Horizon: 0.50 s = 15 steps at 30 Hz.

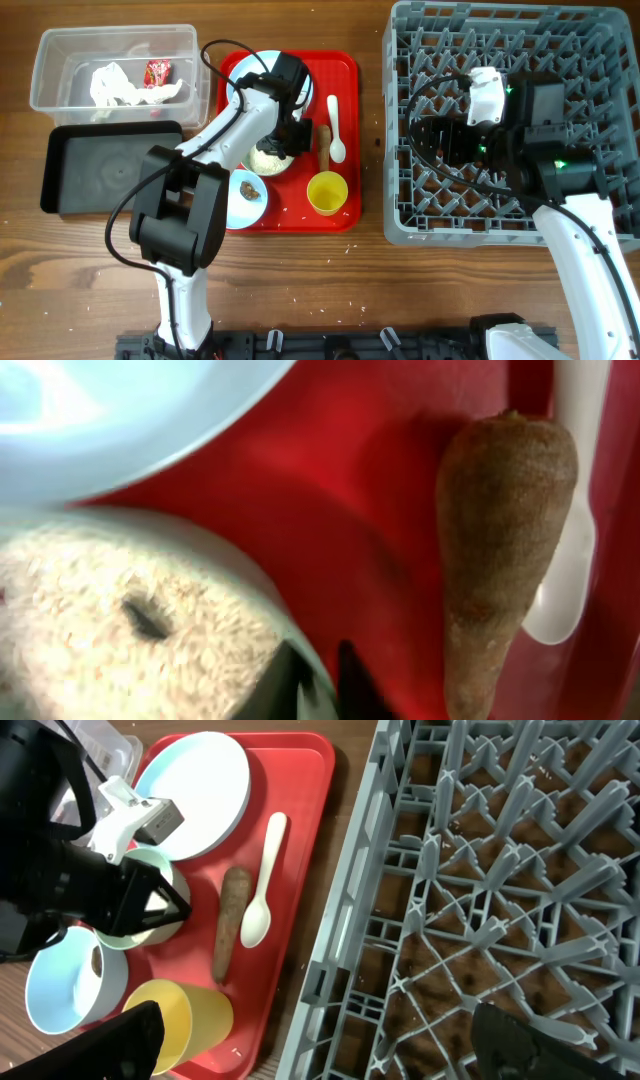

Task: Sort waste into correct bins and load items into the dishwasher rack
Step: 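Grasp the pale-green rice bowl with the left gripper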

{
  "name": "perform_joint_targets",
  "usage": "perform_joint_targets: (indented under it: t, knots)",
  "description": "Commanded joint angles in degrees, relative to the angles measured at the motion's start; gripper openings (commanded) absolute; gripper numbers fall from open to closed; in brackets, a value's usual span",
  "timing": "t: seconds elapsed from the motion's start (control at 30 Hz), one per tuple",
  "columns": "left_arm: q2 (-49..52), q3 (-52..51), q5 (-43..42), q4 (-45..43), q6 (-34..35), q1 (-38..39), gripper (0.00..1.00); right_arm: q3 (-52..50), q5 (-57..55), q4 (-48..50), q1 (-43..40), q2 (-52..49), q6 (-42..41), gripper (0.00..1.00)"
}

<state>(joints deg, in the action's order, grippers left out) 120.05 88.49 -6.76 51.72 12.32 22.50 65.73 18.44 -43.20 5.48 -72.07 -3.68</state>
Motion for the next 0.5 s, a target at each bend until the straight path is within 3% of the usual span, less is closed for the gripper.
perform_joint_targets:
  t: [0.0,0.2,0.47]
  knots:
    - [-0.8,-0.5,0.0,0.0,0.2,0.2,0.04,1.2,1.0,-0.2,0.1,-0.4,-0.9,1.0]
    - [-4.1,1.1,-0.2,4.5,0.2,0.1,0.04,1.2,1.0,-1.2,0.1,-0.4,-0.9,1.0]
    - [-17.5,4.7,-0.2,5.6,0.2,-2.1,0.04,1.2,1.0,-1.4,0.1,-0.4,-0.8,1.0]
